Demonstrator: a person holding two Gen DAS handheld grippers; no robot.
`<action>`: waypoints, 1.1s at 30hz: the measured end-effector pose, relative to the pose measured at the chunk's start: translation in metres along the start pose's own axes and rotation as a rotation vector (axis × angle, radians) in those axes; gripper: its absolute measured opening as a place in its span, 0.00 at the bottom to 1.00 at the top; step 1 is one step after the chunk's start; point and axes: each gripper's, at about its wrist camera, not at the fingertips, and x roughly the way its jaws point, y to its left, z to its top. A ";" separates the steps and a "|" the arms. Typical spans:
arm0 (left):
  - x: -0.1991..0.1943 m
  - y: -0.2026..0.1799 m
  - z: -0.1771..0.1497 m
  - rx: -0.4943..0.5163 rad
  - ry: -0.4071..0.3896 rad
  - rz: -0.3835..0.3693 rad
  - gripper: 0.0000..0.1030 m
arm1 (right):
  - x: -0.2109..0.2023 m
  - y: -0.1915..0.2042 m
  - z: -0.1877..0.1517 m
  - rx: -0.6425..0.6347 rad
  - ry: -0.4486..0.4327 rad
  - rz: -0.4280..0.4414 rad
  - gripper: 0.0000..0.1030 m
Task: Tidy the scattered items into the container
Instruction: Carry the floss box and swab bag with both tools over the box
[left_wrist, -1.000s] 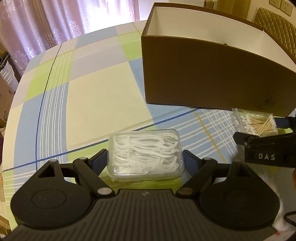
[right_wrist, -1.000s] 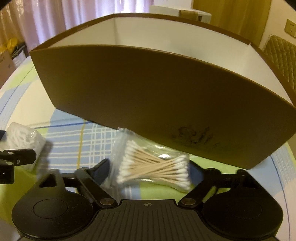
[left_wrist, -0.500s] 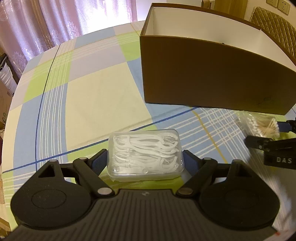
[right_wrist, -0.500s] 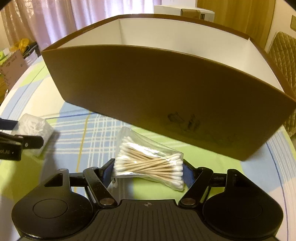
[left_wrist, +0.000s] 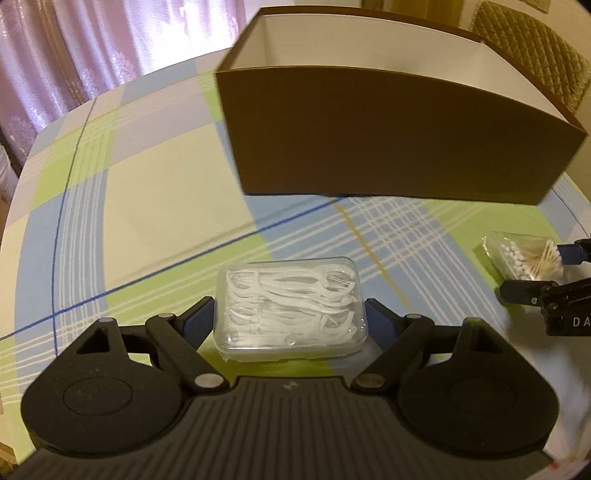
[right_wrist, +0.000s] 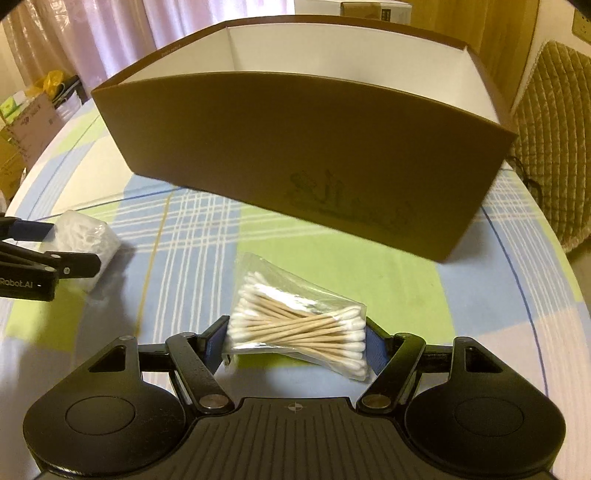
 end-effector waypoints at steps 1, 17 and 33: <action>-0.001 -0.003 -0.001 0.005 -0.001 -0.005 0.81 | -0.003 -0.001 -0.001 0.000 0.000 0.002 0.68; -0.042 -0.040 0.012 0.062 -0.072 -0.077 0.81 | -0.049 -0.014 -0.004 -0.076 0.019 0.080 0.68; -0.075 -0.042 0.091 0.120 -0.236 -0.067 0.81 | -0.088 -0.029 0.069 -0.109 -0.164 0.139 0.68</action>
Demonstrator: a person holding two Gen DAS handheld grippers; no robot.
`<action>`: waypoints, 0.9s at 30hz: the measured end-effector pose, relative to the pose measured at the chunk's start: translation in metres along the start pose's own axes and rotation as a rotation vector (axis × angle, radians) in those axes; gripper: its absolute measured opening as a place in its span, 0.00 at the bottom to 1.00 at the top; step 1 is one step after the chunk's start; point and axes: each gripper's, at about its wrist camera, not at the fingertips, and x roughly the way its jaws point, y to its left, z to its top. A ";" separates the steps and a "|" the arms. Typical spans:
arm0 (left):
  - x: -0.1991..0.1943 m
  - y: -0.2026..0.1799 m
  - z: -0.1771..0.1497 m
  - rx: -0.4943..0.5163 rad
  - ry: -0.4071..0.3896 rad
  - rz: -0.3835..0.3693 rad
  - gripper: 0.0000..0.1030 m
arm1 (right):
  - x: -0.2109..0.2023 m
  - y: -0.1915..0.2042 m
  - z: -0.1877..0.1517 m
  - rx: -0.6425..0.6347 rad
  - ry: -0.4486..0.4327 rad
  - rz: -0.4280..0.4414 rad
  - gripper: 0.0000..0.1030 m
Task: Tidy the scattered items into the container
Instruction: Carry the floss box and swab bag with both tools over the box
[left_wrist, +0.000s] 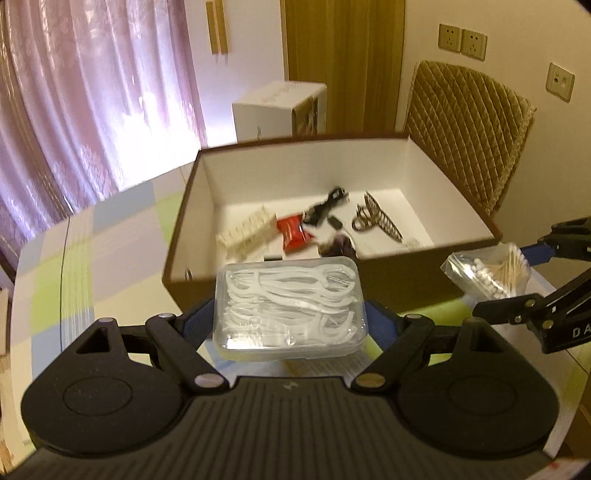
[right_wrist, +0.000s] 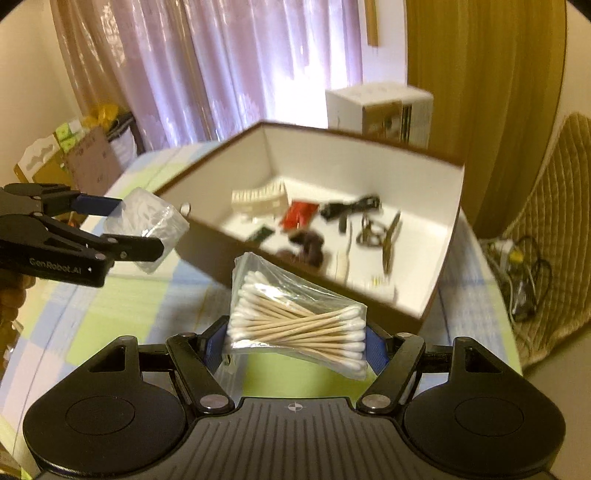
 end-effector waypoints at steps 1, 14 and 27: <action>0.000 0.001 0.003 0.002 -0.005 0.001 0.81 | 0.000 -0.002 0.005 -0.003 -0.008 0.000 0.68; 0.031 0.018 0.056 0.030 -0.034 -0.006 0.80 | 0.025 -0.040 0.066 0.024 -0.057 -0.038 0.68; 0.101 0.032 0.070 0.043 0.087 -0.016 0.80 | 0.076 -0.062 0.077 0.068 0.030 -0.037 0.68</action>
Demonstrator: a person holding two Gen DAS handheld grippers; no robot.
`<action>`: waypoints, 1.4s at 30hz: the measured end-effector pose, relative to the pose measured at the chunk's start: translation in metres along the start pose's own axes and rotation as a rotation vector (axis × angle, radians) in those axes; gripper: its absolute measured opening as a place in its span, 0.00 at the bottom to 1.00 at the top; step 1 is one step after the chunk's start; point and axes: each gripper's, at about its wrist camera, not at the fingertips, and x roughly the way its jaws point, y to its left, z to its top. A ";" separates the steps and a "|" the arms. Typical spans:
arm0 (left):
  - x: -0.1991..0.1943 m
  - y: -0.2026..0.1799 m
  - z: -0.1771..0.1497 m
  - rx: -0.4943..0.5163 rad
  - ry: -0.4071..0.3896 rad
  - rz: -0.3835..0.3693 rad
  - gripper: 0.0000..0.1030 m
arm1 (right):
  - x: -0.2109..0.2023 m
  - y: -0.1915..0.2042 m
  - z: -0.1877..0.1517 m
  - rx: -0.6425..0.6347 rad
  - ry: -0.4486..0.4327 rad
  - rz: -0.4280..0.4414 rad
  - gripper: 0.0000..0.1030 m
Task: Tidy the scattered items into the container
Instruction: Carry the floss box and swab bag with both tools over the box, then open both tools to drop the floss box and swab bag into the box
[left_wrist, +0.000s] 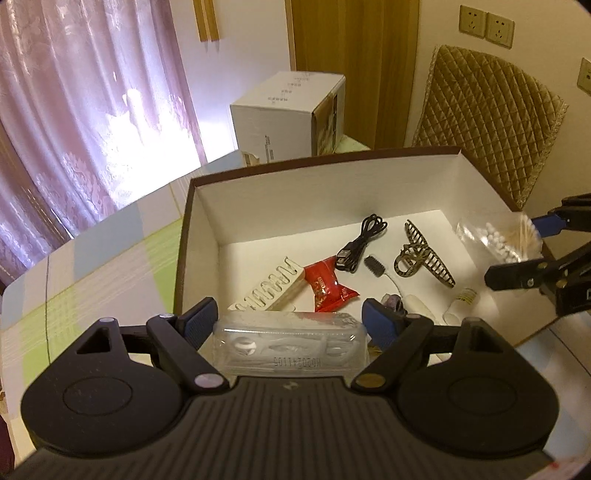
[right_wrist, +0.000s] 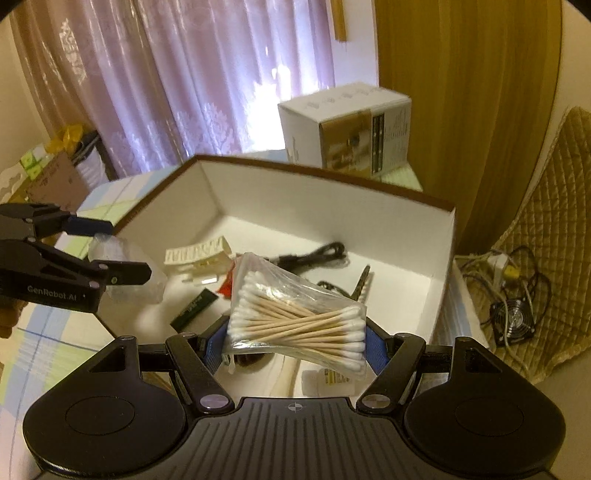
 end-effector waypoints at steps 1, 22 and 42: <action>0.004 -0.001 0.000 0.007 0.009 -0.002 0.80 | 0.004 0.000 -0.001 -0.006 0.013 -0.002 0.68; 0.059 -0.013 -0.007 0.026 0.238 -0.065 0.80 | 0.041 0.006 0.001 -0.093 0.131 0.008 0.68; 0.050 -0.007 0.001 0.008 0.200 -0.067 0.80 | 0.045 0.012 0.005 -0.112 0.159 -0.003 0.68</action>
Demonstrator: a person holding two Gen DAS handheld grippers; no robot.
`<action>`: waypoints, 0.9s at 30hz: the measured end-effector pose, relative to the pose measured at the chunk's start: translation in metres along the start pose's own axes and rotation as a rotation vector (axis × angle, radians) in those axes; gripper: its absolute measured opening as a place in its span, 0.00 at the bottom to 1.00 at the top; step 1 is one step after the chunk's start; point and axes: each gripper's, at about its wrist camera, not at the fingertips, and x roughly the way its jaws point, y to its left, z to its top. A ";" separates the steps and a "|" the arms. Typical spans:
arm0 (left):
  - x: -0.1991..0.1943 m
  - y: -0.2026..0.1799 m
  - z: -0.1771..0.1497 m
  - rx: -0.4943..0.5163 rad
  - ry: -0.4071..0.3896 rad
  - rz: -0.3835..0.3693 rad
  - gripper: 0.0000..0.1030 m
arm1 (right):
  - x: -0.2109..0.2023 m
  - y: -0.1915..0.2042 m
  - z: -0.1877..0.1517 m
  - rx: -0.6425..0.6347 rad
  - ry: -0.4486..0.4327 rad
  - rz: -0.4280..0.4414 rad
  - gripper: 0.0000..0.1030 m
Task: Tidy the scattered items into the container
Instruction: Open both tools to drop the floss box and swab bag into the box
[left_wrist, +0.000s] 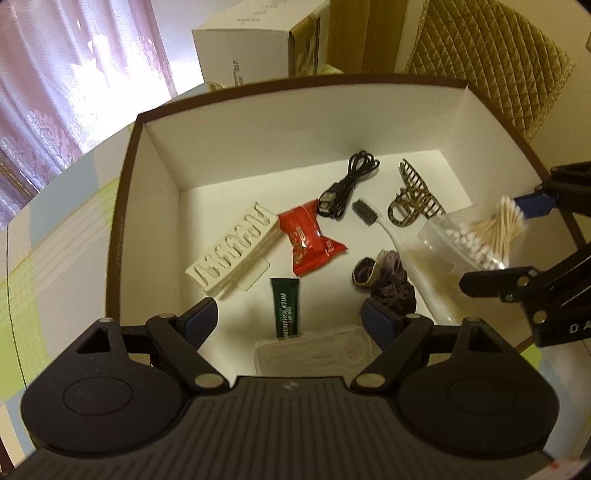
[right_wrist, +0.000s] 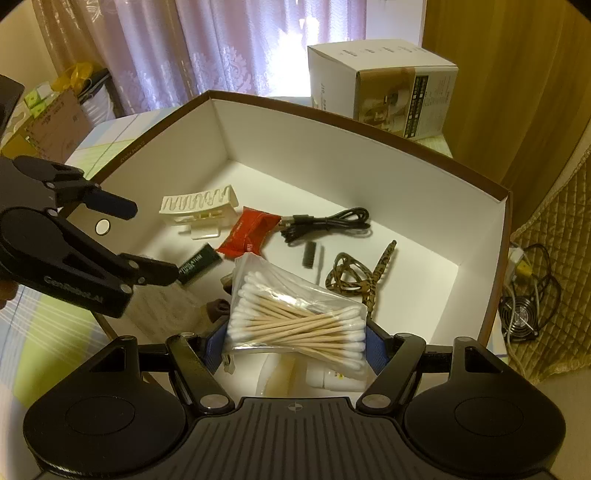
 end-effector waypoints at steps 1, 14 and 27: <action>-0.002 0.000 0.000 -0.002 -0.005 0.000 0.80 | 0.000 0.000 0.000 0.000 0.001 0.000 0.68; -0.024 0.001 -0.004 -0.025 -0.050 0.024 0.85 | -0.002 0.009 -0.003 0.001 -0.042 0.009 0.93; -0.052 -0.006 -0.017 -0.044 -0.102 0.097 0.89 | -0.033 0.023 -0.022 0.032 -0.107 -0.023 0.98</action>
